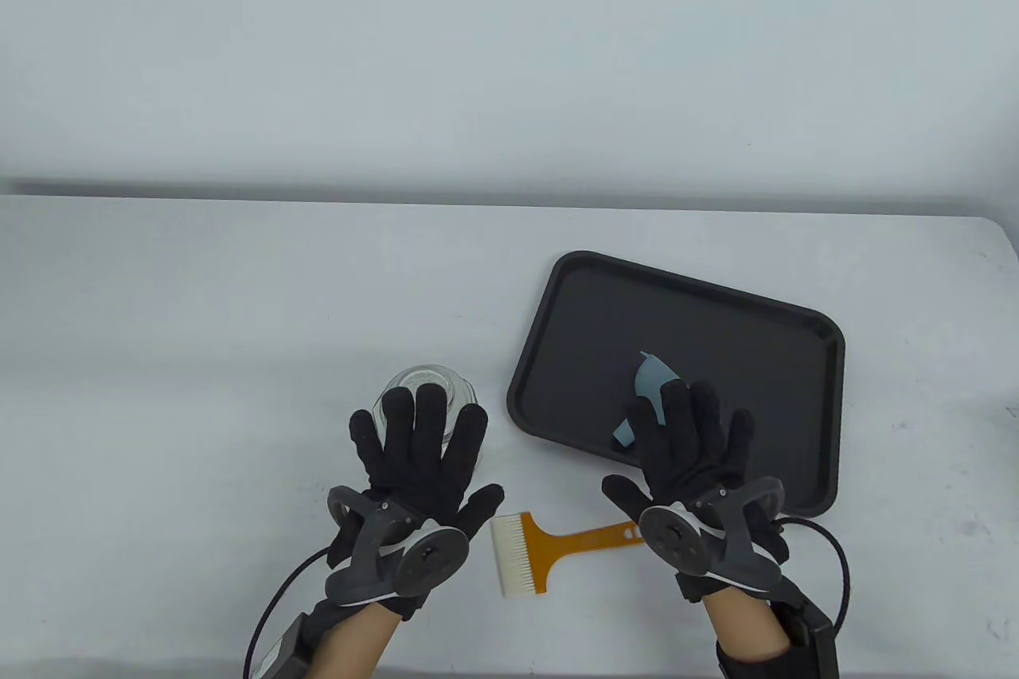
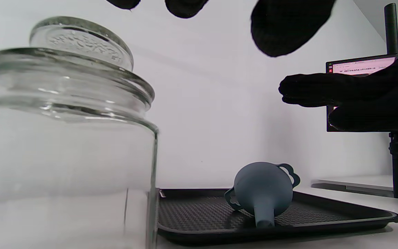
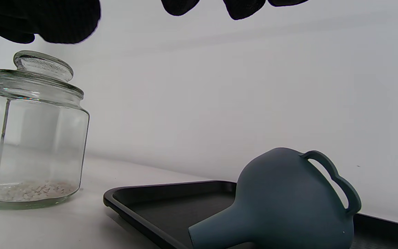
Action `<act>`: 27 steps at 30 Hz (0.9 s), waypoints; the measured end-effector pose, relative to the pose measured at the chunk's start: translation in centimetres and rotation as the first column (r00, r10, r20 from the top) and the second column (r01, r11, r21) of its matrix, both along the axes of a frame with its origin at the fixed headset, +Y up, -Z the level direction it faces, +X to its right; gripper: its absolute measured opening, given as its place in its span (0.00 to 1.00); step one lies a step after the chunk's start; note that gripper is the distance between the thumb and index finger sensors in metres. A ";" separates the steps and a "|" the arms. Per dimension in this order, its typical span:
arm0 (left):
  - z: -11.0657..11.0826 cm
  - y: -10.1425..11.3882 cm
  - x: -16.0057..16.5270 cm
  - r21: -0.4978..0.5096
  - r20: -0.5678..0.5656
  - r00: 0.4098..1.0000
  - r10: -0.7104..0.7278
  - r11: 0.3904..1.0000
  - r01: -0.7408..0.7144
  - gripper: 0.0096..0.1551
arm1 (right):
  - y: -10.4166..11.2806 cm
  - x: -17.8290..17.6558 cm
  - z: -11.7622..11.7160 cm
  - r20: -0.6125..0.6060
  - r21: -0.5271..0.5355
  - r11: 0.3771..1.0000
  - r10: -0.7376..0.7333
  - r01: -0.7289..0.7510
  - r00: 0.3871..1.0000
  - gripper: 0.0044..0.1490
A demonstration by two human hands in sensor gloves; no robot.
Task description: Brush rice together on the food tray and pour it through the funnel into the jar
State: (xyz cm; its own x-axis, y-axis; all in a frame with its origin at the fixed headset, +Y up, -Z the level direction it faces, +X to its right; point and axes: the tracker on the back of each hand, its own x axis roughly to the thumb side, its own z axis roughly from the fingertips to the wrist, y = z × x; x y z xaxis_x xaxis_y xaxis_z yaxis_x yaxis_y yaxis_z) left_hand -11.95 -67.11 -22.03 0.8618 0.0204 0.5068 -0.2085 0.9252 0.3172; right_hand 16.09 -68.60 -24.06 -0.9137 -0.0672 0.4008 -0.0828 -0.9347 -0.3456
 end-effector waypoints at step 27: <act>-0.2 -0.3 -0.6 -0.034 -0.007 1.000 0.016 0.999 -0.016 0.52 | -0.3 0.4 -0.6 0.026 -0.055 0.998 -0.006 0.007 1.000 0.54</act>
State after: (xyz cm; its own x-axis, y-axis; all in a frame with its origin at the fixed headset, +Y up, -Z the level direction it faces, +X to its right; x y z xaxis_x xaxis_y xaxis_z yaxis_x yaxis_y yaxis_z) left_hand -12.53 -67.37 -22.20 0.8649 0.0517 0.4994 -0.2215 0.9319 0.2871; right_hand 16.53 -68.93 -24.62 -0.9240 -0.0396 0.3804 -0.0810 -0.9518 -0.2958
